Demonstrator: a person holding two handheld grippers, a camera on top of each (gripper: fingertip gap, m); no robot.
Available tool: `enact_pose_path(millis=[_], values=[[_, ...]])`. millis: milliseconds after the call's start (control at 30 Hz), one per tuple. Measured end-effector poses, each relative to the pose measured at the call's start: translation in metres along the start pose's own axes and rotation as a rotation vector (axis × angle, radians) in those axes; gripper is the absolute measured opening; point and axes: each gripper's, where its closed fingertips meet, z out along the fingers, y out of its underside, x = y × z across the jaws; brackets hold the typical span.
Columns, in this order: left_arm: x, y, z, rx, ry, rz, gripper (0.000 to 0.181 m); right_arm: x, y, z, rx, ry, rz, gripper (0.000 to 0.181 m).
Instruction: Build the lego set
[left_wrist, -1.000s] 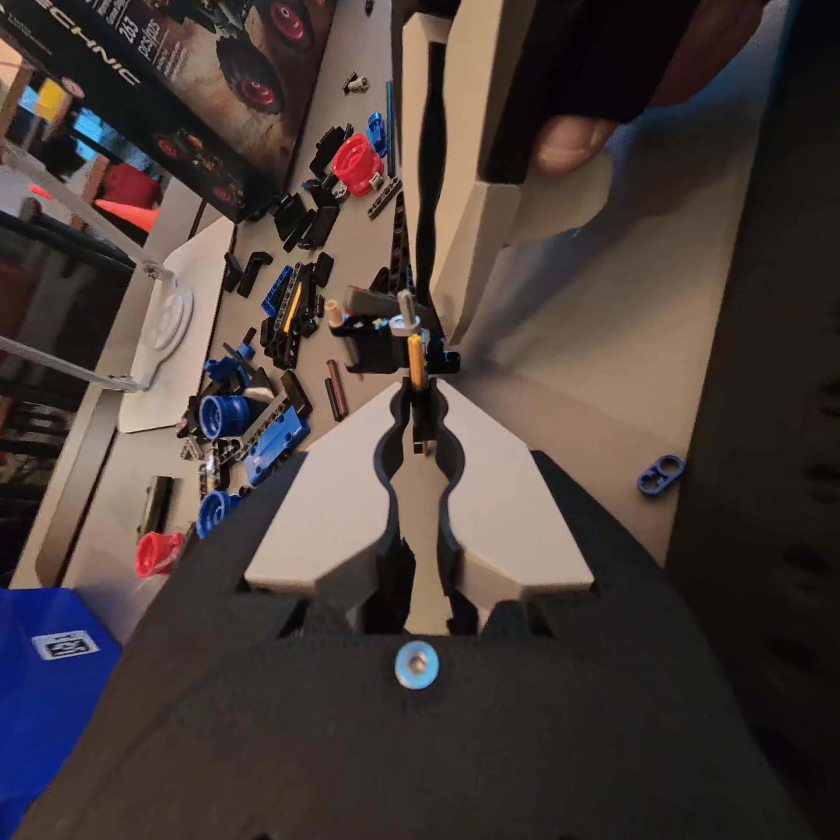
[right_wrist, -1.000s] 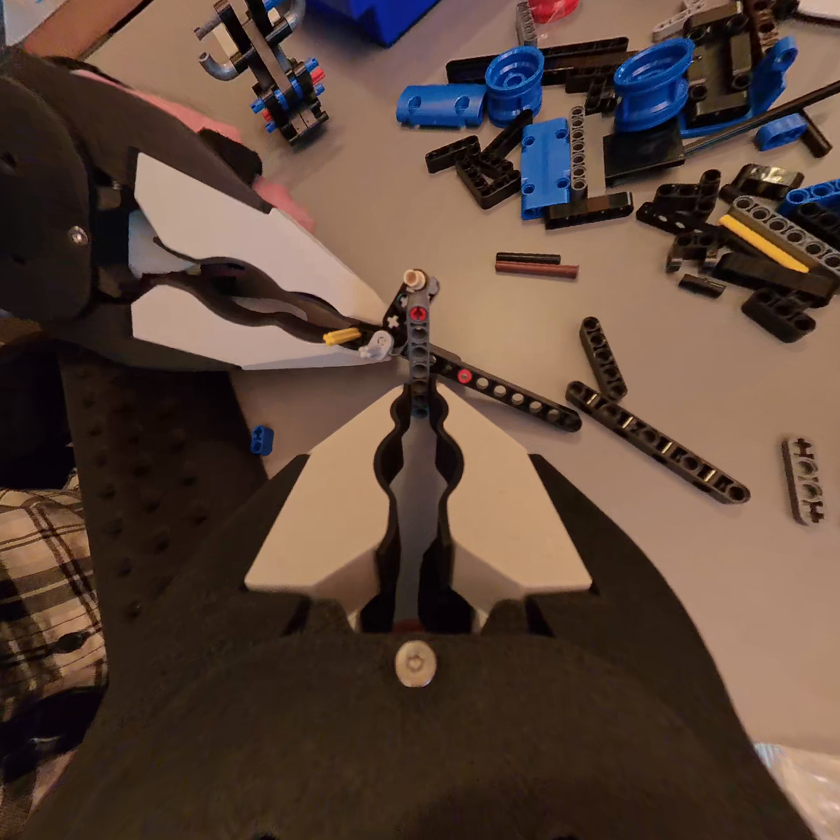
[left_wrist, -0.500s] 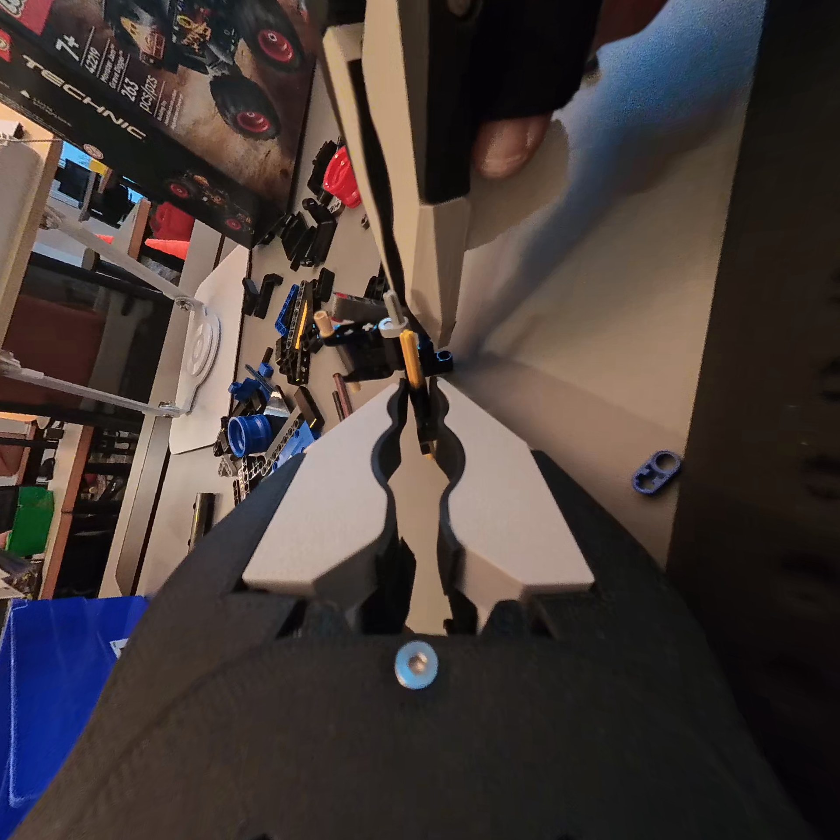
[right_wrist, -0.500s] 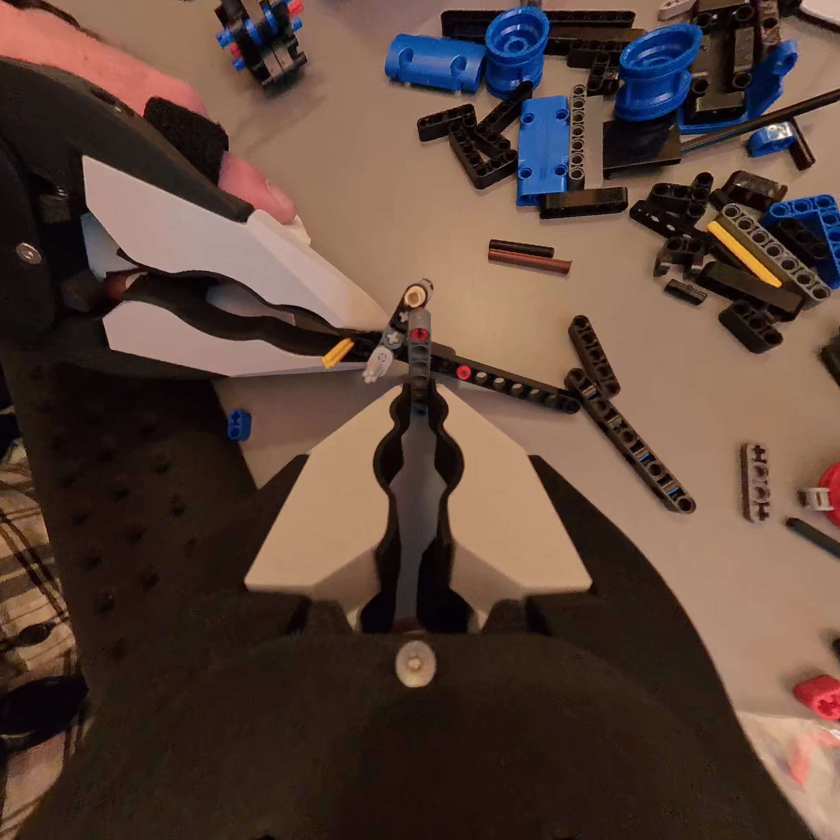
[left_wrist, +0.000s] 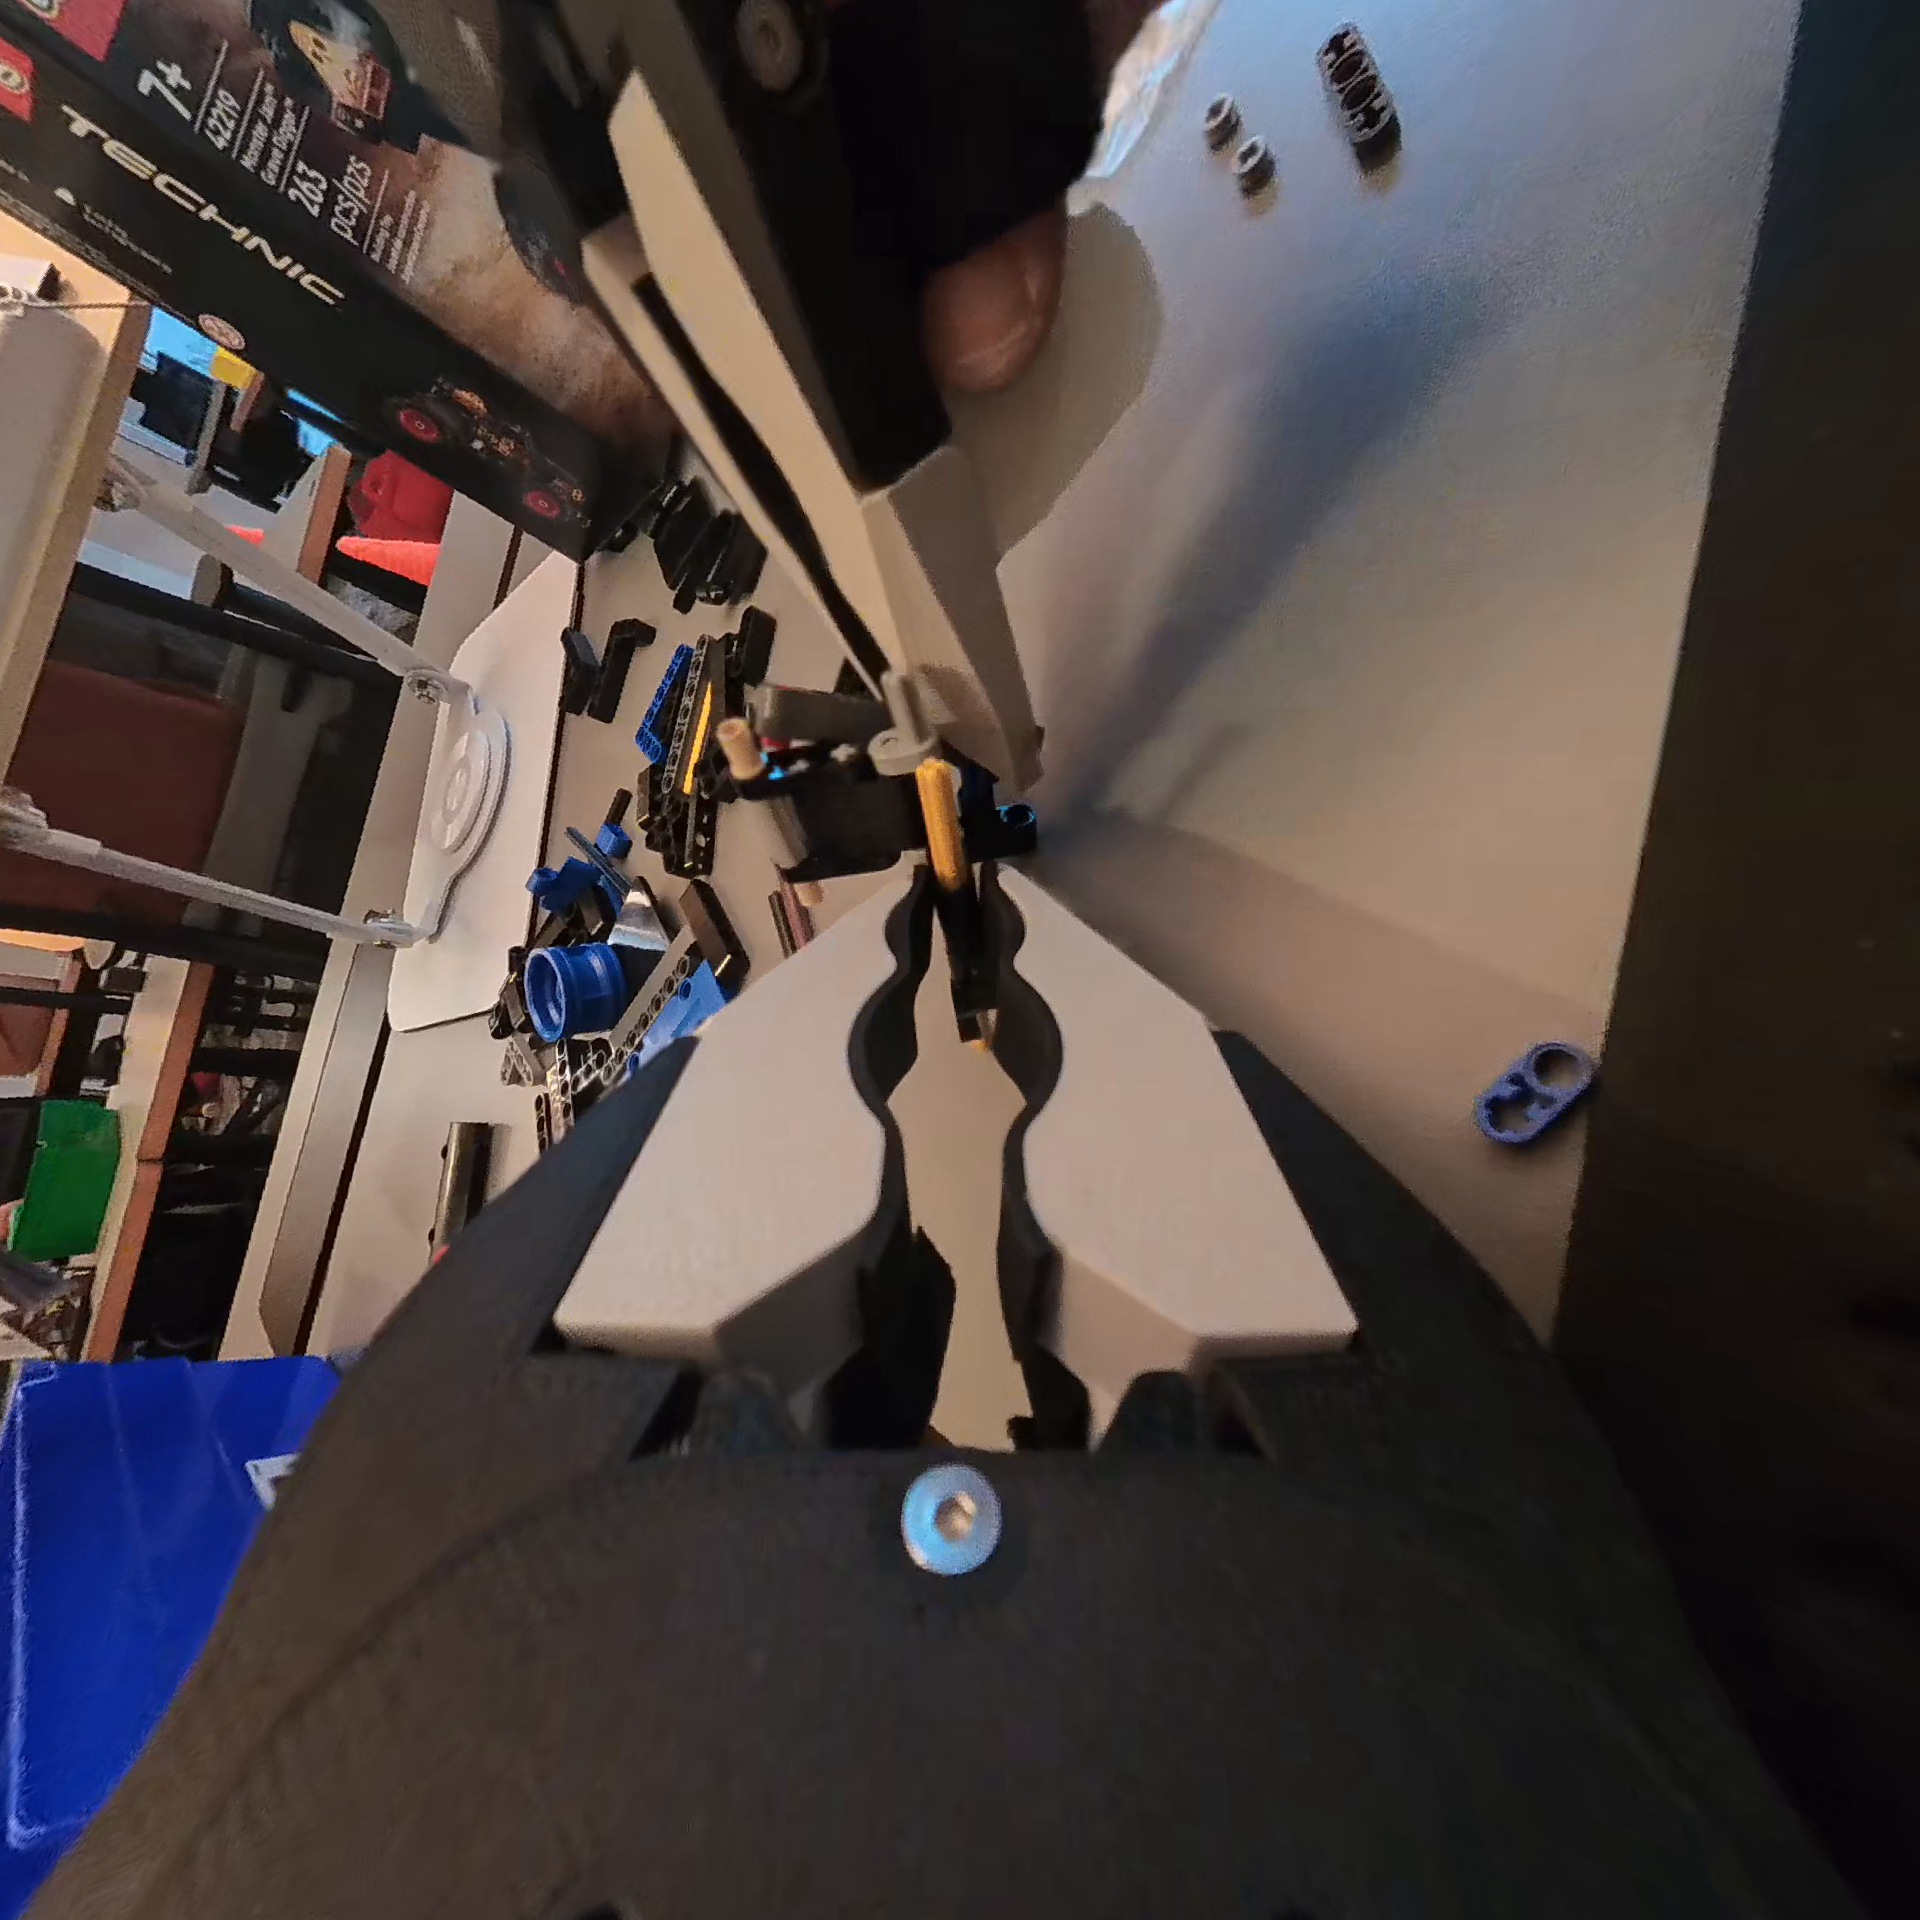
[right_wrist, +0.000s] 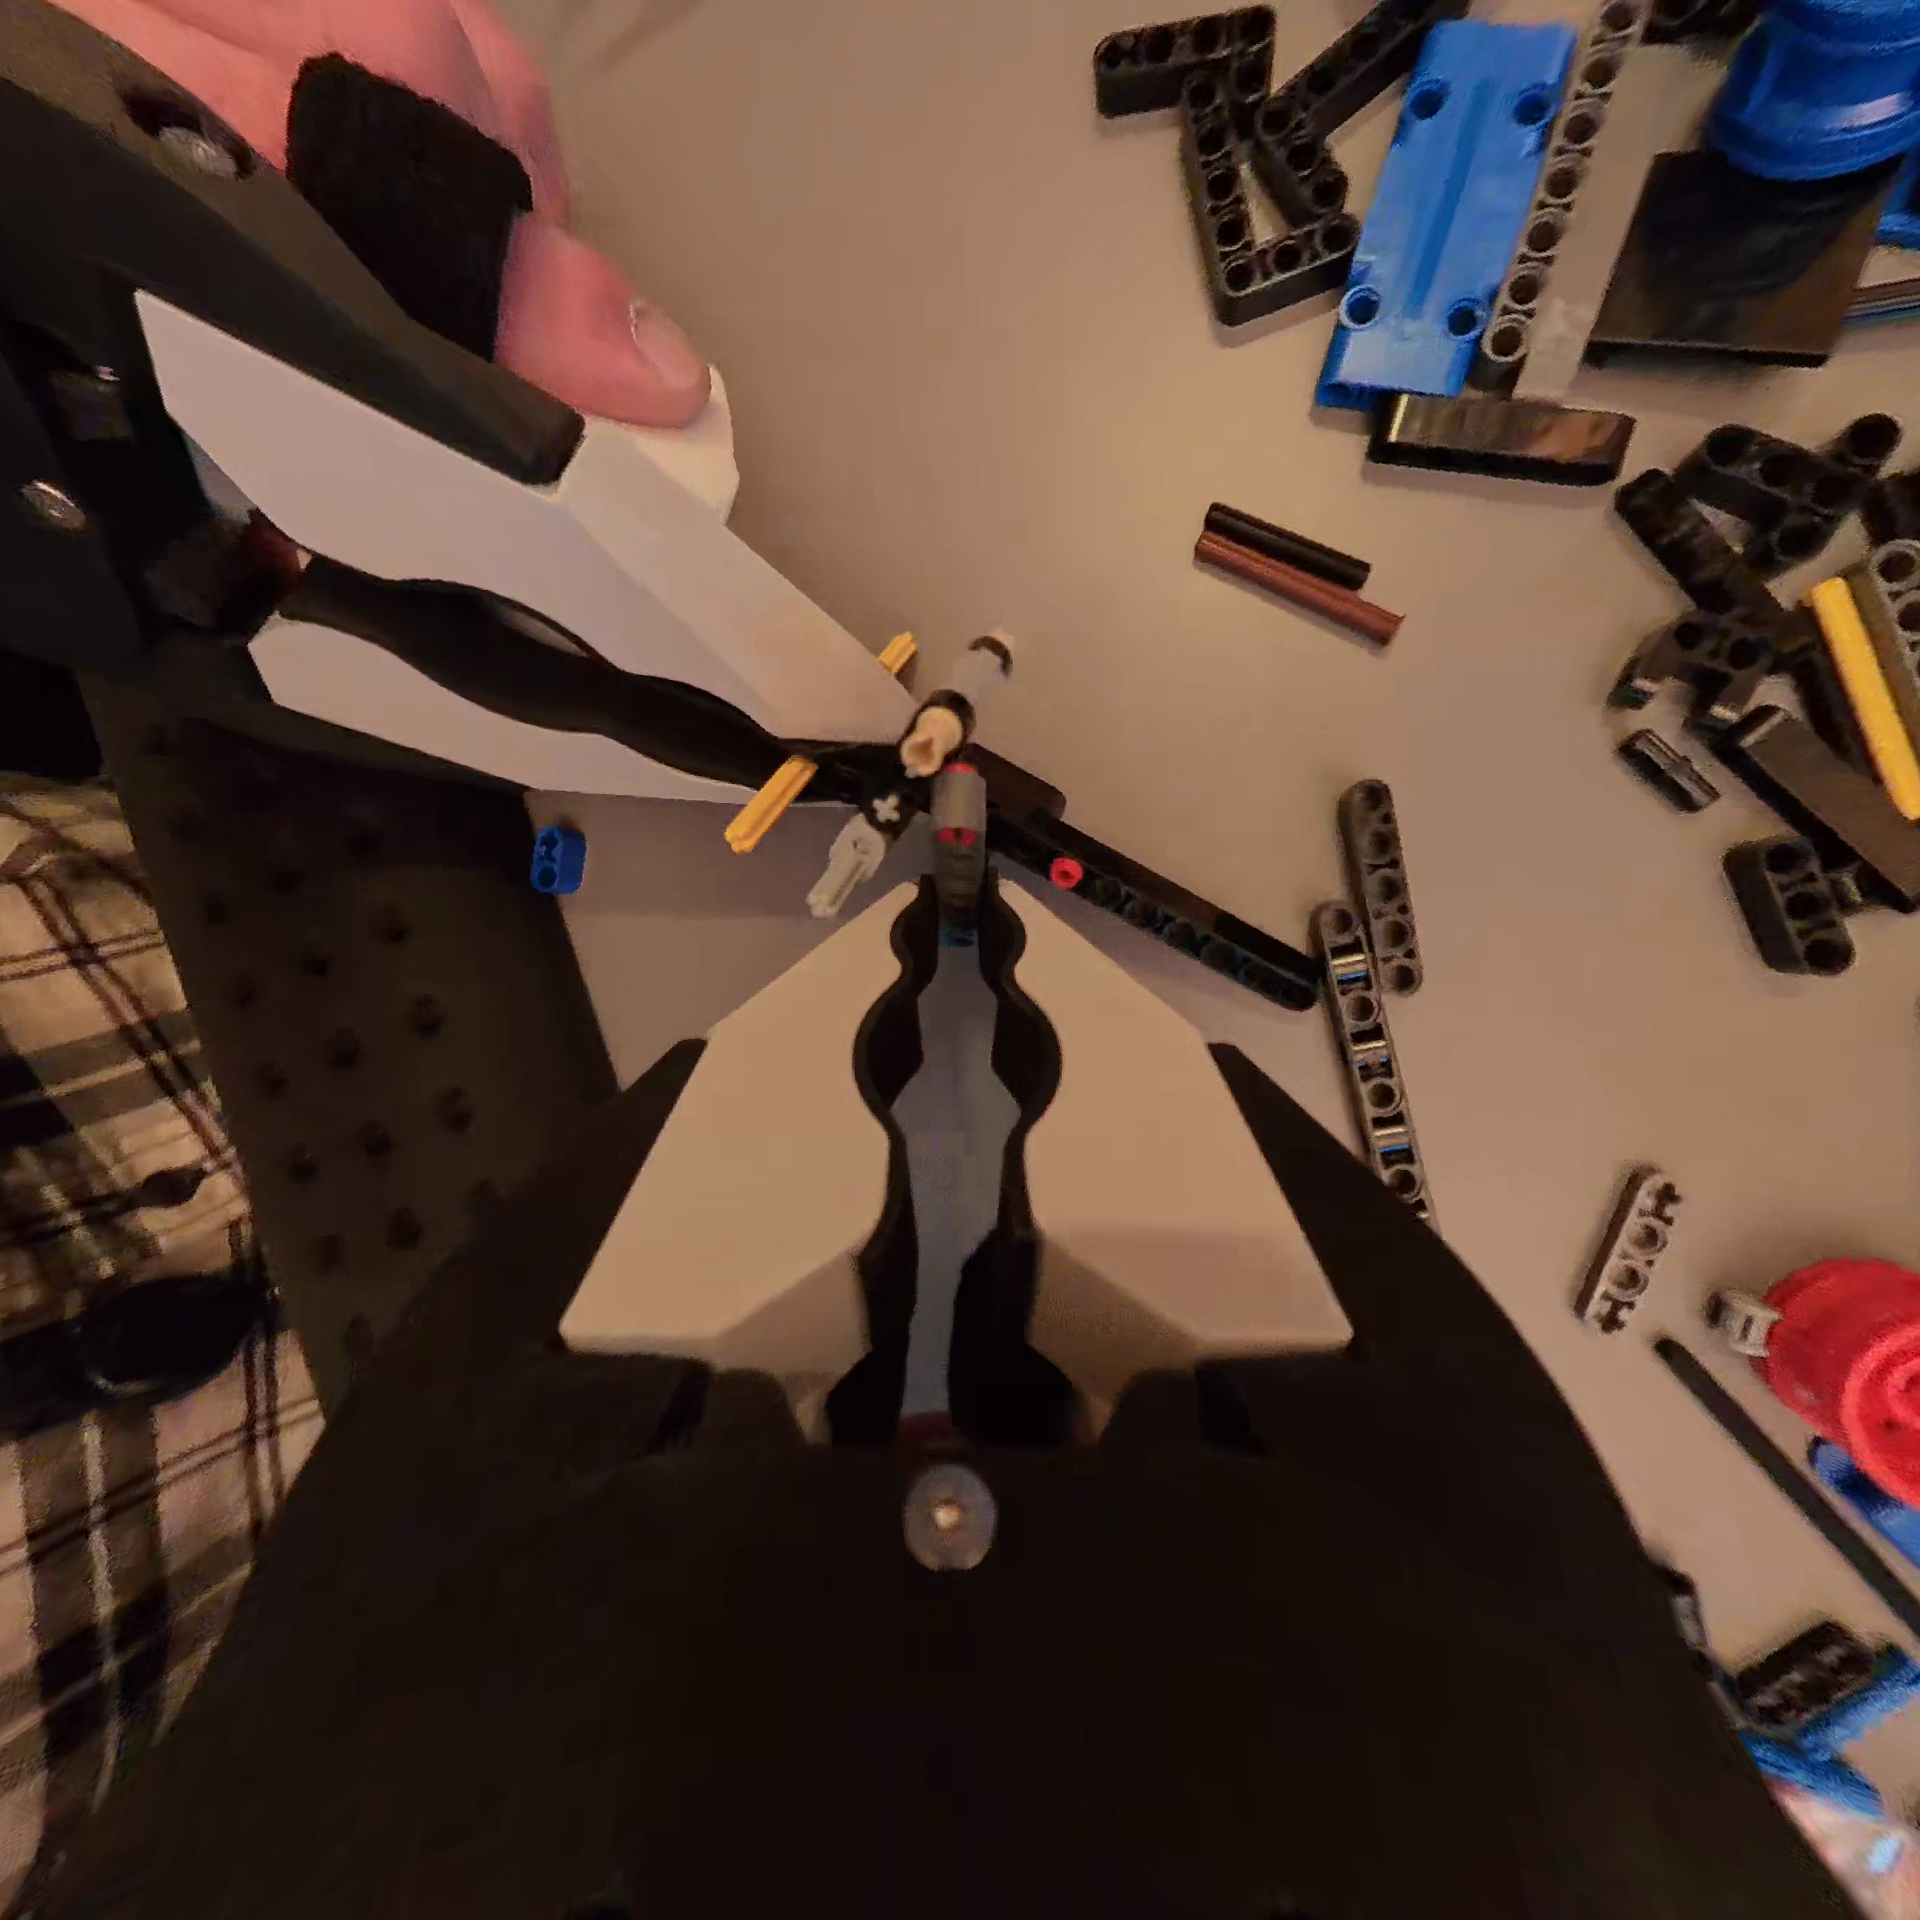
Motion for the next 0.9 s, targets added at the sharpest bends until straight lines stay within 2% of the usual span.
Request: enact_pose_path(millis=[233,467,600,900], values=[[-0.0034,0.0031,0.001,-0.003,0.001,-0.027,0.006,0.0013,-0.0012,0.0025,-0.186,-0.009,-0.066,0.005],[-0.0047,0.0041,0.0014,-0.005,-0.004,-0.031,0.006,0.0021,-0.0026,0.0033,-0.224,-0.039,-0.045,0.005],[-0.0058,0.0048,0.0015,-0.007,-0.005,-0.04,0.006,0.0035,-0.0046,0.0042,-0.156,0.017,-0.033,0.006],[-0.0057,0.0036,0.0025,-0.002,-0.01,-0.035,0.005,0.0012,-0.0073,-0.0031,0.148,-0.026,0.056,0.013]])
